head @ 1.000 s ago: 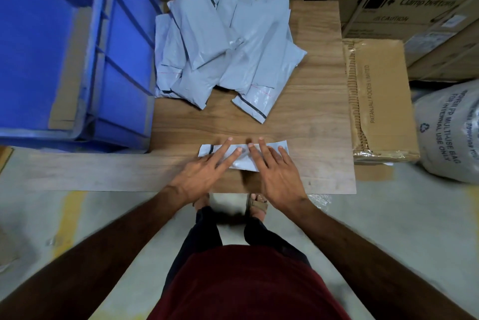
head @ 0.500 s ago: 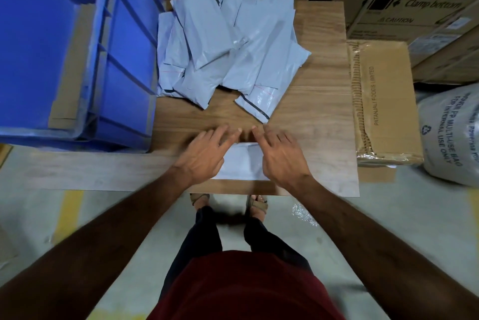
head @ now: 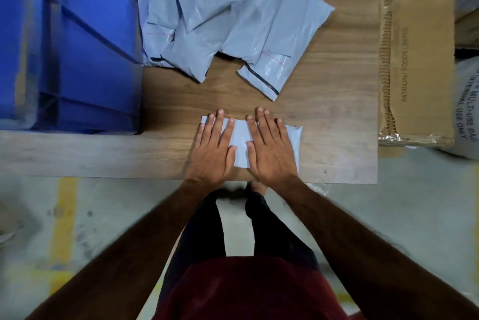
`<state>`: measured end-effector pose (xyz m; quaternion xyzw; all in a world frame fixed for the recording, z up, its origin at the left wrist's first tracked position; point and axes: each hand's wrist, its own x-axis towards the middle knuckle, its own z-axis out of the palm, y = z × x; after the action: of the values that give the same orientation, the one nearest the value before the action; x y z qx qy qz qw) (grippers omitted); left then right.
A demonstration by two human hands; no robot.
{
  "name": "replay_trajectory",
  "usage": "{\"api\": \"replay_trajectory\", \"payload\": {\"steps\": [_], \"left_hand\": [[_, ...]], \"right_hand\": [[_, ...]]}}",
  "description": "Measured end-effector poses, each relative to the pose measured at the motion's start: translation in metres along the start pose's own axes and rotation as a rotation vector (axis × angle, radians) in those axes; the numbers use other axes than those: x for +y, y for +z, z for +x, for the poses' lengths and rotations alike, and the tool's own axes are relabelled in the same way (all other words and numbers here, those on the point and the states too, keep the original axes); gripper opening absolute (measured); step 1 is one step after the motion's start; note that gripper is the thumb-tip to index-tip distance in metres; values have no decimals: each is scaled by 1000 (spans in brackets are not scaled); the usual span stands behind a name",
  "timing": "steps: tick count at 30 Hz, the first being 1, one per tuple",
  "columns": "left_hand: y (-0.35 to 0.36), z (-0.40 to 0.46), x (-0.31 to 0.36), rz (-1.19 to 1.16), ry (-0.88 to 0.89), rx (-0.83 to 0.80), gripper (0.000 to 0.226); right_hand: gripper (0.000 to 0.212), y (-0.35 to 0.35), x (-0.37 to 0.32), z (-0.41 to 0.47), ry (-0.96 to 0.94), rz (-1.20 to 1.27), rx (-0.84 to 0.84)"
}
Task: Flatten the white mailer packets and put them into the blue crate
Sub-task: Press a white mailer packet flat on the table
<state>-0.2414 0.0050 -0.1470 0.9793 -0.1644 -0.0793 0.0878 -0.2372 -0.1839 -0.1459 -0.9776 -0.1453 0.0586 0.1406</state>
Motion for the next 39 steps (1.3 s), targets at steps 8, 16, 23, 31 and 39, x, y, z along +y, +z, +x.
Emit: {"api": "replay_trajectory", "payload": {"steps": [8,16,23,31,39], "left_hand": [[-3,-3,8,20,-71,4,67],[2,23,43,-11,116,1,67],[12,23,45,3,87,16,65],[9,33,76,-32,109,40,66],[10,35,76,-36,121,32,63]], "right_hand": [[61,0,2,2,-14,10,15],[62,-8,40,-26,61,-27,31],[62,-5,43,-25,43,-35,2],[62,-13,68,-36,141,16,68],[62,-12,67,-37,140,15,49]]}}
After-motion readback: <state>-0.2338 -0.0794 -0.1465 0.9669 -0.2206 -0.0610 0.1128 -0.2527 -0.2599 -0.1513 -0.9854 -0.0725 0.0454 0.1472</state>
